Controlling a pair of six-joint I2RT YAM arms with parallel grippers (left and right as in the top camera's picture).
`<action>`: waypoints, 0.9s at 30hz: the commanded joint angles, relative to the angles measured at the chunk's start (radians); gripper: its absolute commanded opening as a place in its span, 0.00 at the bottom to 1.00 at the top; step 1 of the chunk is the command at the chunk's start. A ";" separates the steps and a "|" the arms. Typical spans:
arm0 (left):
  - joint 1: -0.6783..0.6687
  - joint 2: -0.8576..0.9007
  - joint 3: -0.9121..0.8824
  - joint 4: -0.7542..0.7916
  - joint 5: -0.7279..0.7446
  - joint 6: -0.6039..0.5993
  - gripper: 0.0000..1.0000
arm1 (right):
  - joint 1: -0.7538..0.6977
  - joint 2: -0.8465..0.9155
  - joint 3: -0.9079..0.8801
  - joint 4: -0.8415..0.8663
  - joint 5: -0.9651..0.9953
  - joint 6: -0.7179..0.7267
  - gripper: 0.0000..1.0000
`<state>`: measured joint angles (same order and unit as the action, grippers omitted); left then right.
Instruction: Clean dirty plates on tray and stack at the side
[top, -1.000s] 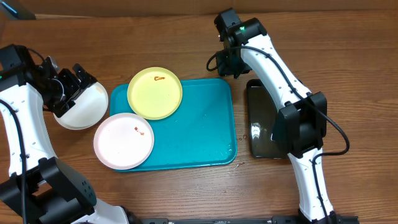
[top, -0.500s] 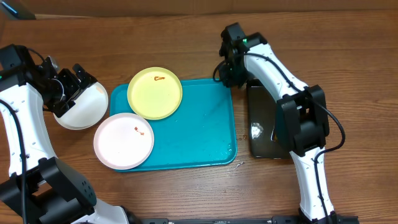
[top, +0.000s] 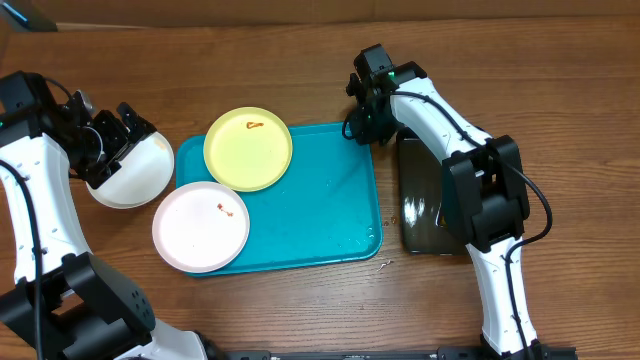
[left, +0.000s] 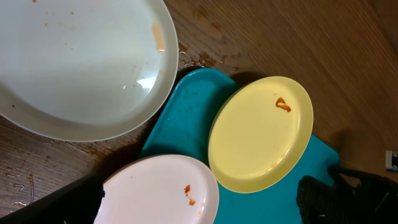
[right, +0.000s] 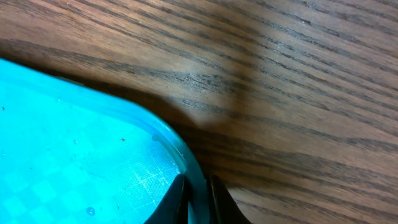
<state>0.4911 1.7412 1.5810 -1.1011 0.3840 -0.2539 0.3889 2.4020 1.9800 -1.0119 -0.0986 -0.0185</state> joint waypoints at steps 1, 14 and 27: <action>0.000 -0.014 0.017 -0.002 -0.002 0.022 1.00 | -0.010 -0.004 -0.018 0.001 0.141 0.015 0.04; 0.000 -0.014 0.017 -0.002 -0.002 0.023 1.00 | -0.039 -0.005 -0.015 -0.045 0.290 0.078 0.04; 0.000 -0.014 0.017 -0.002 -0.002 0.023 1.00 | -0.040 -0.006 0.016 -0.087 0.352 0.074 0.04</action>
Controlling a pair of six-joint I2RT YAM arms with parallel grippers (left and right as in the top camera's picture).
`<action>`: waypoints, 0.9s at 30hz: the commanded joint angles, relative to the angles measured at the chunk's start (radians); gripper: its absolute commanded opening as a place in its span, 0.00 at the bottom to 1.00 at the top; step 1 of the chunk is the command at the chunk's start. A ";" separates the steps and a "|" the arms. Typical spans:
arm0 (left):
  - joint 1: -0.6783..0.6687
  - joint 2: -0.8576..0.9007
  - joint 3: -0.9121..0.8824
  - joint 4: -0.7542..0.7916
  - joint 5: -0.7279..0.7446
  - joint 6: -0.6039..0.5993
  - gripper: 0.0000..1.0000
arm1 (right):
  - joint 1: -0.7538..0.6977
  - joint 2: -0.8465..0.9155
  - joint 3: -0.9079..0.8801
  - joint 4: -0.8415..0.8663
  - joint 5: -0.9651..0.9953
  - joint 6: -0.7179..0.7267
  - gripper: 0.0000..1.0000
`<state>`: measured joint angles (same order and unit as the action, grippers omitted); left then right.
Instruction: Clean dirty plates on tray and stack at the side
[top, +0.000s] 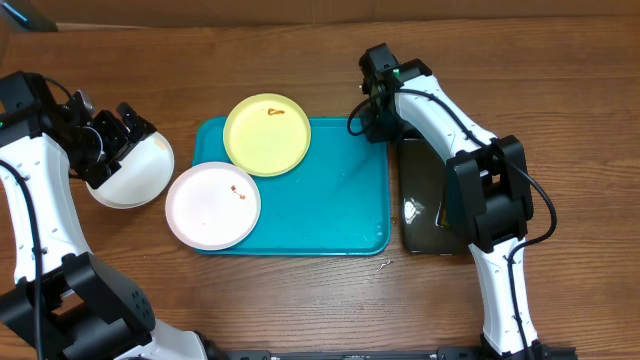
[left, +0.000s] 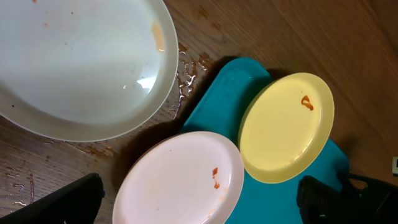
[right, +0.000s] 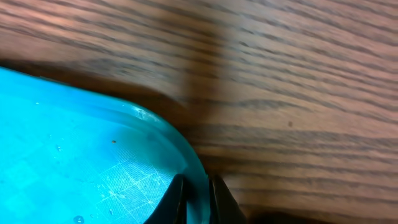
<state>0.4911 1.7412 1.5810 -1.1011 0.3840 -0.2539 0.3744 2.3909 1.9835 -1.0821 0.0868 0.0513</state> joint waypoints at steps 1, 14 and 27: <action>0.000 -0.014 0.017 -0.002 -0.003 0.023 1.00 | -0.025 0.005 0.032 -0.028 0.163 0.004 0.11; 0.000 -0.014 0.017 -0.002 -0.002 0.023 1.00 | -0.011 0.005 0.464 -0.292 -0.148 0.005 0.57; 0.000 -0.014 0.017 -0.002 -0.003 0.023 1.00 | -0.007 0.005 0.533 -0.514 0.002 0.375 0.48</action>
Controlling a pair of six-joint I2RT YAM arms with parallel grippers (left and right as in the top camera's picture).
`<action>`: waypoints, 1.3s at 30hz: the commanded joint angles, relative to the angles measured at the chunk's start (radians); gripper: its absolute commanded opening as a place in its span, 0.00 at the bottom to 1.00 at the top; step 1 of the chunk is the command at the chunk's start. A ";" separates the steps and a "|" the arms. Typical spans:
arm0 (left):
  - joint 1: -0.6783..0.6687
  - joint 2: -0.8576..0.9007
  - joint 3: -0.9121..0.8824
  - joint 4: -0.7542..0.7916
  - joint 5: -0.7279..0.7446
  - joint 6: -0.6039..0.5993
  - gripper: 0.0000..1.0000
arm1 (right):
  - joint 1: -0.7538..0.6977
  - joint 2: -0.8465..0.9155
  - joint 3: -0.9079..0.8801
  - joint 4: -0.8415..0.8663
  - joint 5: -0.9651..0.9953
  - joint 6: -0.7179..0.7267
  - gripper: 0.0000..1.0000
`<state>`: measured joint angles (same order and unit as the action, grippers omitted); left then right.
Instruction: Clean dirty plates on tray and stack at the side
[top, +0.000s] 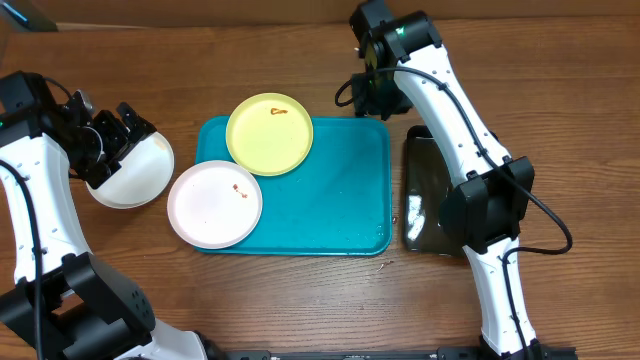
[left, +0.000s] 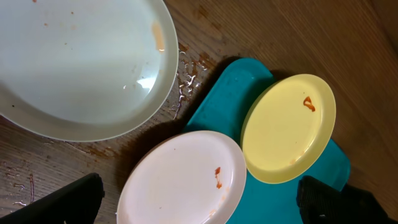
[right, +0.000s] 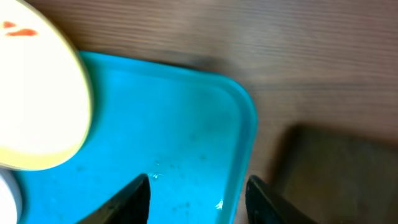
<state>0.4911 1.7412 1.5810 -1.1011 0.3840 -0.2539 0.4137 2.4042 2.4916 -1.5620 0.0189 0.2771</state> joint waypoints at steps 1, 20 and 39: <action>0.000 -0.014 0.017 -0.002 -0.002 0.023 1.00 | -0.072 -0.009 0.023 -0.085 0.066 0.172 0.48; 0.000 -0.014 0.017 -0.002 -0.003 0.022 1.00 | -0.113 -0.006 -0.116 -0.082 0.056 0.169 0.36; 0.000 -0.014 0.017 -0.002 -0.002 0.022 1.00 | -0.109 -0.007 -0.391 0.148 -0.077 0.089 0.30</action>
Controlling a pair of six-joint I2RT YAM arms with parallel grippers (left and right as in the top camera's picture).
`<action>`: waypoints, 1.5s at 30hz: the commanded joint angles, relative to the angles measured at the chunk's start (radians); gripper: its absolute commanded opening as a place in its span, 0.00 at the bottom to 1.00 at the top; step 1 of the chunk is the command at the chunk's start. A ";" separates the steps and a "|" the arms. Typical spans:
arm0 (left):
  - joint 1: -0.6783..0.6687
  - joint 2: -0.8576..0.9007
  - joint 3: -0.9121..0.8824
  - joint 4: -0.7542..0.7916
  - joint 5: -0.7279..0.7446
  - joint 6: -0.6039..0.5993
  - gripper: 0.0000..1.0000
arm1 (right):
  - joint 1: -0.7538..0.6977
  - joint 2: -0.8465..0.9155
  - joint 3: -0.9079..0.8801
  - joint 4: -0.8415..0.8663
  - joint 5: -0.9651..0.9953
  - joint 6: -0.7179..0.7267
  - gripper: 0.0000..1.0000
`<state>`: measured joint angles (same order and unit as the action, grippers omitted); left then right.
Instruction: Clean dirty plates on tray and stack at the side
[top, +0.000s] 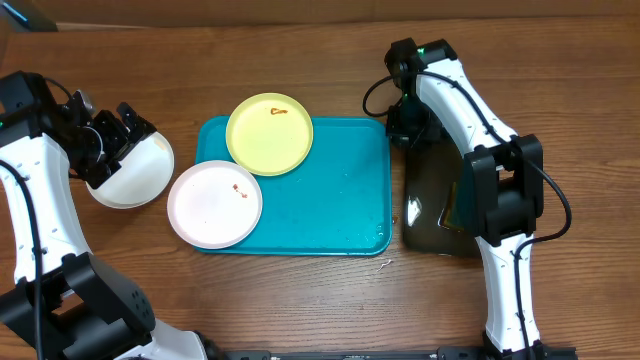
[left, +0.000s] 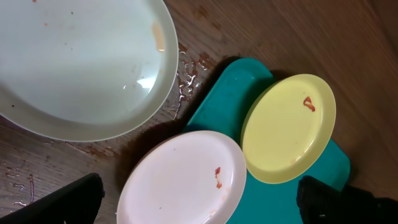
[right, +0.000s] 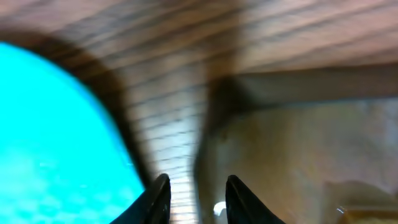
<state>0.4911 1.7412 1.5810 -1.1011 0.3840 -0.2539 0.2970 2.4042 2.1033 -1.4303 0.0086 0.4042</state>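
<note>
A teal tray (top: 330, 200) (left: 227, 102) lies mid-table. A yellow plate (top: 269, 134) (left: 288, 127) with a red smear overhangs its far left corner. A pale pink plate (top: 214, 204) (left: 180, 177) with a small red stain overhangs its left edge. My left gripper (top: 112, 135) (left: 199, 208) stands wide open over a large white plate (top: 135, 172) (left: 74, 62) left of the tray. My right gripper (top: 403, 128) (right: 198, 199) is open and holds nothing. It is low over the strip of table between the tray's (right: 56, 143) far right corner and a dark basin.
The dark rectangular basin (top: 430, 190) (right: 311, 143) with wet contents sits right of the tray. Water drops (left: 186, 65) lie on the wood between the white plate and the tray. A small scrap (top: 385, 264) lies near the tray's front right corner.
My right gripper was wide open above the tray's far right corner. Now it is further right and nearer, low by the basin's far end, its jaws closer together. Tray, plates and left arm are unchanged.
My right gripper was shut on the tray's far right rim while the tray sat skewed and further left. Then the tray stood further right and square, still gripped. Then the rim was let go with the gripper open above it, and now the gripper is beside the basin.
</note>
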 joint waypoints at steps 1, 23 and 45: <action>0.000 -0.014 0.017 -0.002 -0.002 0.023 1.00 | 0.008 -0.007 -0.001 0.016 -0.067 -0.038 0.30; 0.000 -0.014 0.017 -0.002 -0.002 0.022 1.00 | -0.012 -0.008 0.050 0.062 -0.238 -0.013 0.29; 0.000 -0.014 0.017 -0.002 -0.003 0.023 1.00 | -0.076 -0.233 0.052 -0.243 -0.080 -0.012 0.37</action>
<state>0.4911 1.7412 1.5810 -1.1011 0.3840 -0.2539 0.2222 2.2143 2.1296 -1.6623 -0.0948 0.3889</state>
